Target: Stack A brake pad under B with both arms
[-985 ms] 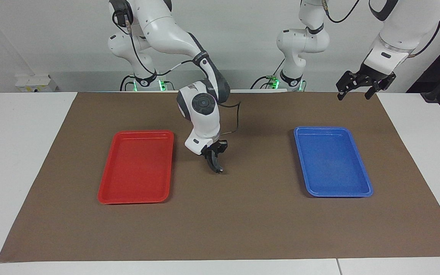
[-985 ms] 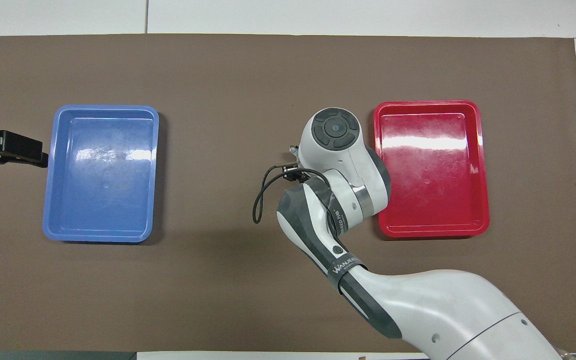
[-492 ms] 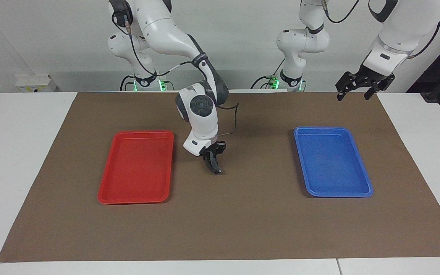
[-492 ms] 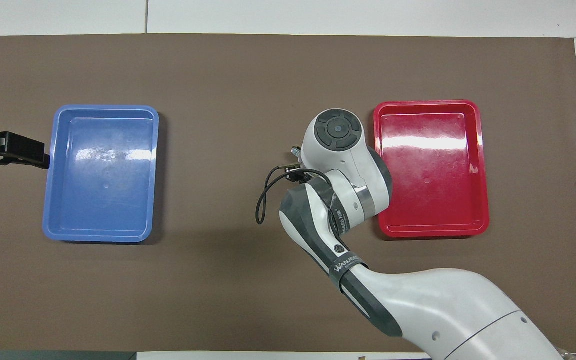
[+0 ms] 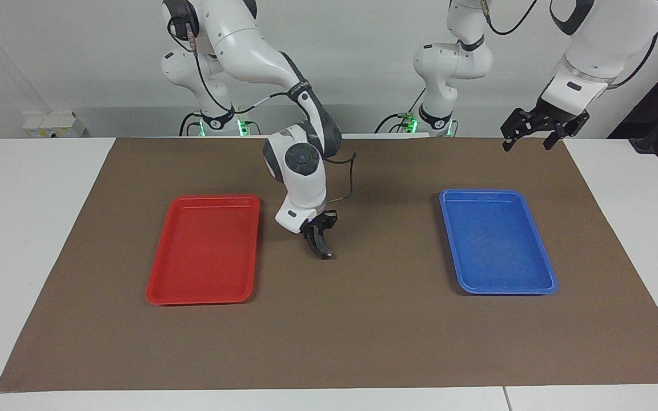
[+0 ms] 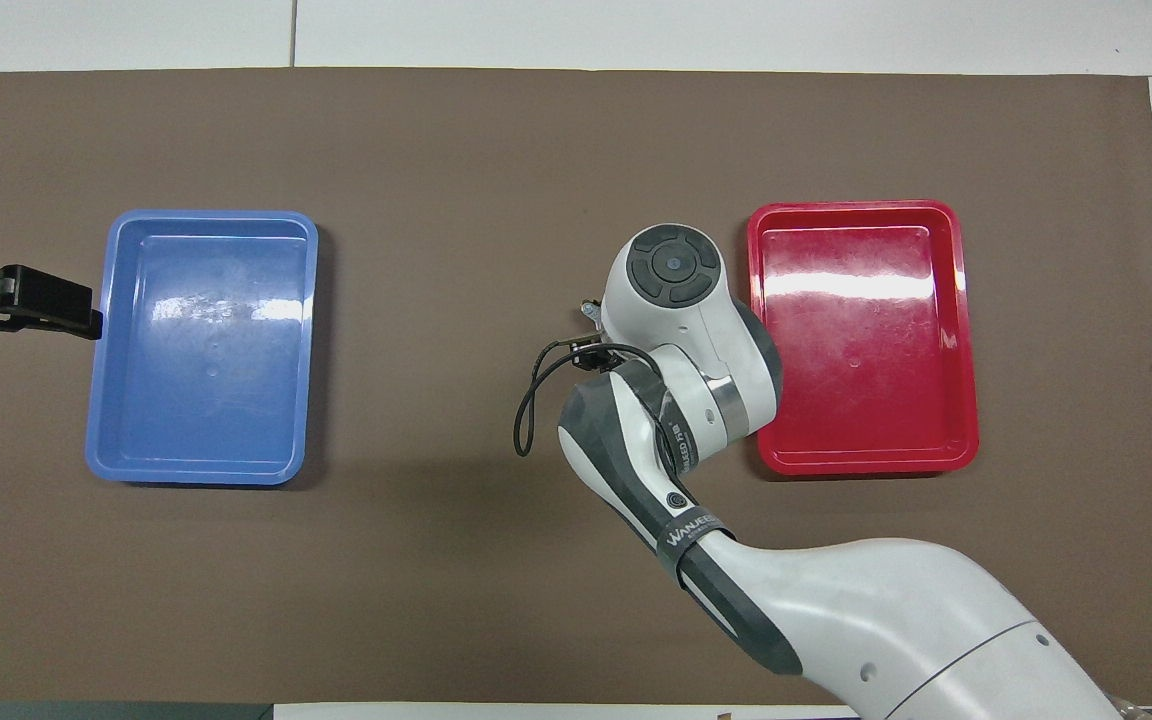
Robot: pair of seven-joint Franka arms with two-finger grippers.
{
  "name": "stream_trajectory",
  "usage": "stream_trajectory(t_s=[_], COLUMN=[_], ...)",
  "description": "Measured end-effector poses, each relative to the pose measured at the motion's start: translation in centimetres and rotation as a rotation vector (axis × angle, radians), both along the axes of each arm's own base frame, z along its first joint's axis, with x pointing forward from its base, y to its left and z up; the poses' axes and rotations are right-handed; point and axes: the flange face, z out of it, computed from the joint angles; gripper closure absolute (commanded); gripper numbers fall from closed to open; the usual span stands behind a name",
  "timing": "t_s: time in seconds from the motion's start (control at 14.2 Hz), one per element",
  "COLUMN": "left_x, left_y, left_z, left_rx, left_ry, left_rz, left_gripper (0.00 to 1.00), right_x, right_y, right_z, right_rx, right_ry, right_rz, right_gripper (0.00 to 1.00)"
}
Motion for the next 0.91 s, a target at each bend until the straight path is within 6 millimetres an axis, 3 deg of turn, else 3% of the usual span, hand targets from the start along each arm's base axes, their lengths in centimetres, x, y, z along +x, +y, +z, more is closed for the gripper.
stream_trajectory(t_s=[0.14, 0.42, 0.49, 0.56, 0.63, 0.7, 0.91], left_x=[0.00, 0.02, 0.03, 0.04, 0.05, 0.05, 0.06], left_y=[0.00, 0.00, 0.00, -0.01, -0.01, -0.01, -0.03], left_z=[-0.06, -0.19, -0.22, -0.24, -0.25, -0.27, -0.29], left_rx=[0.000, 0.000, 0.000, 0.001, 0.001, 0.001, 0.001], left_ry=[0.001, 0.004, 0.004, 0.005, 0.005, 0.005, 0.006], left_rz=[0.000, 0.000, 0.000, 0.000, 0.000, 0.000, 0.000], left_gripper=[0.00, 0.00, 0.00, 0.00, 0.00, 0.00, 0.00], right_x=[-0.10, -0.41, -0.41, -0.41, -0.42, -0.43, -0.49], right_y=[-0.03, -0.15, -0.15, -0.15, -0.15, -0.15, 0.07], right_z=[-0.19, -0.62, -0.62, -0.62, -0.62, -0.63, -0.20], right_rx=[0.002, -0.002, -0.002, -0.002, -0.002, -0.002, 0.002], right_ry=[-0.004, 0.002, 0.002, 0.002, 0.002, 0.002, -0.004], right_rz=[0.000, 0.002, 0.002, 0.002, 0.003, 0.003, 0.006], right_gripper=[0.98, 0.87, 0.78, 0.50, 0.10, 0.00, 0.00])
